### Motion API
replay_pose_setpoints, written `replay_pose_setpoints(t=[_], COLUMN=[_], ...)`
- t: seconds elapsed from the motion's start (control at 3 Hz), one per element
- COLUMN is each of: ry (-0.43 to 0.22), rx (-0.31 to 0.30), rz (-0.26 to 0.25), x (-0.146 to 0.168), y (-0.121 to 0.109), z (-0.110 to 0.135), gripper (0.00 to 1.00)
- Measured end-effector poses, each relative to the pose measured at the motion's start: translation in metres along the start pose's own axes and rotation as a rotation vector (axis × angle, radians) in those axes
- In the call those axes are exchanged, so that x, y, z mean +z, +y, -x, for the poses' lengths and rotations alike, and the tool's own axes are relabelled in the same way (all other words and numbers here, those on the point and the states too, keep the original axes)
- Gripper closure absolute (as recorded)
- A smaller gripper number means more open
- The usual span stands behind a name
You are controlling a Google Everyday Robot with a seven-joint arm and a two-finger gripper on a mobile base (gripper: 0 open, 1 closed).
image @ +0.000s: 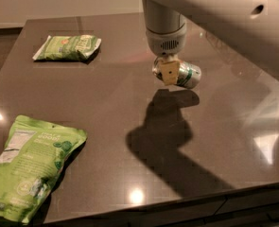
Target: Knock 7up can over
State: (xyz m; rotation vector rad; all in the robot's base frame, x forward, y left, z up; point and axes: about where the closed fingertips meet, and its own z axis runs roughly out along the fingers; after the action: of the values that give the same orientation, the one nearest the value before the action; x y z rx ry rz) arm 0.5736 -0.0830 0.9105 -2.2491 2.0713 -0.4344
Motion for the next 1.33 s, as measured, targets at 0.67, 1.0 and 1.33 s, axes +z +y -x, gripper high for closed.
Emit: replay_pose_setpoints(t=[0.67,1.0,1.33], ry=[0.005,-0.037,-0.046], rx=[-0.089,-0.108,-0.106], rz=[0.067,0.094,0.080], x=[0.018,0.024,0.024], y=[0.014,0.019,0.016], z=[0.019,0.029,0.031], gripper=[0.42,0.20,0.00])
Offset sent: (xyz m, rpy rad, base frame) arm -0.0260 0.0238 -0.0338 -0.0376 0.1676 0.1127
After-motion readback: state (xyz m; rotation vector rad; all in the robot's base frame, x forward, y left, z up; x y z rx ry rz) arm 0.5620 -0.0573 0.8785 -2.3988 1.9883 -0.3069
